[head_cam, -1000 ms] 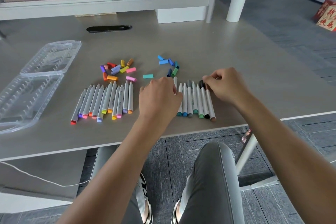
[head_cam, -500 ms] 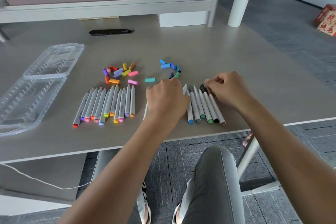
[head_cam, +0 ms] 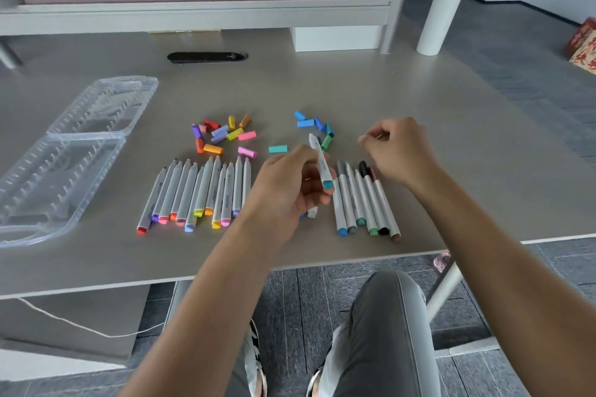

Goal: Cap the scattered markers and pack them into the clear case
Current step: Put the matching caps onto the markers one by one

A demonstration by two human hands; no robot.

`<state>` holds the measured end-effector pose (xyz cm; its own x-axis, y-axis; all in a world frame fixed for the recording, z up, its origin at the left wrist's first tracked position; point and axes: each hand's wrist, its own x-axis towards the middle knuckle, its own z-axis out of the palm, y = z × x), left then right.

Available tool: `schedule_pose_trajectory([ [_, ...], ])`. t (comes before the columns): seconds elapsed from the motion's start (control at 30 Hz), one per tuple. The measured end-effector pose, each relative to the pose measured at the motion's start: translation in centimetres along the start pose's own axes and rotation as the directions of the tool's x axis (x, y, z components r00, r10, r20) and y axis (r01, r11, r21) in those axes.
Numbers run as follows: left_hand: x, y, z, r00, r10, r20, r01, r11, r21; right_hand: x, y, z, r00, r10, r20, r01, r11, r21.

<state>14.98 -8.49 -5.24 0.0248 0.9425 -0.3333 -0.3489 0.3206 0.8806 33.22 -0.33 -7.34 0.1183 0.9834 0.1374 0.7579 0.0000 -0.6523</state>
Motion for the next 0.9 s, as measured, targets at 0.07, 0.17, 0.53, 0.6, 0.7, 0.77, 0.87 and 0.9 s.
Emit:
schedule_pose_trajectory([
  [0.07,0.2,0.1,-0.4,1.0,-0.009,-0.005,0.009,1.0,-0.02,1.6,-1.2,0.6,1.0,-0.019,-0.004,0.019,0.999,-0.04],
  [0.17,0.3,0.2,-0.9,1.0,-0.005,-0.006,0.005,1.0,-0.03,4.0,-2.7,1.7,0.999,-0.017,0.052,0.021,0.997,-0.074],
  [0.53,0.3,0.7,-2.7,1.0,0.027,0.014,-0.026,0.999,-0.03,6.3,-4.9,4.6,0.996,-0.015,0.087,0.038,0.964,-0.262],
  [0.6,0.3,0.6,-2.8,0.999,0.039,-0.004,-0.039,0.999,-0.02,6.3,-4.8,4.5,0.997,-0.015,0.078,0.034,0.965,-0.26],
  [0.7,0.2,0.6,-2.8,0.999,0.042,-0.011,-0.043,0.998,-0.054,6.1,-4.6,3.9,0.998,-0.015,0.067,0.028,0.98,-0.195],
  [0.77,0.0,0.6,-2.8,0.999,0.042,0.008,-0.042,0.998,-0.048,5.8,-4.3,3.4,0.996,0.011,0.085,-0.008,1.0,-0.025],
  [0.87,-0.2,0.5,-2.6,0.997,0.047,0.059,-0.048,0.998,0.026,4.3,-4.7,2.0,0.985,0.055,0.163,-0.105,0.941,0.321],
  [0.9,-0.3,0.4,-2.5,0.996,0.049,0.072,-0.052,0.998,0.047,3.6,-4.9,1.5,0.974,0.074,0.214,-0.157,0.9,0.406],
])
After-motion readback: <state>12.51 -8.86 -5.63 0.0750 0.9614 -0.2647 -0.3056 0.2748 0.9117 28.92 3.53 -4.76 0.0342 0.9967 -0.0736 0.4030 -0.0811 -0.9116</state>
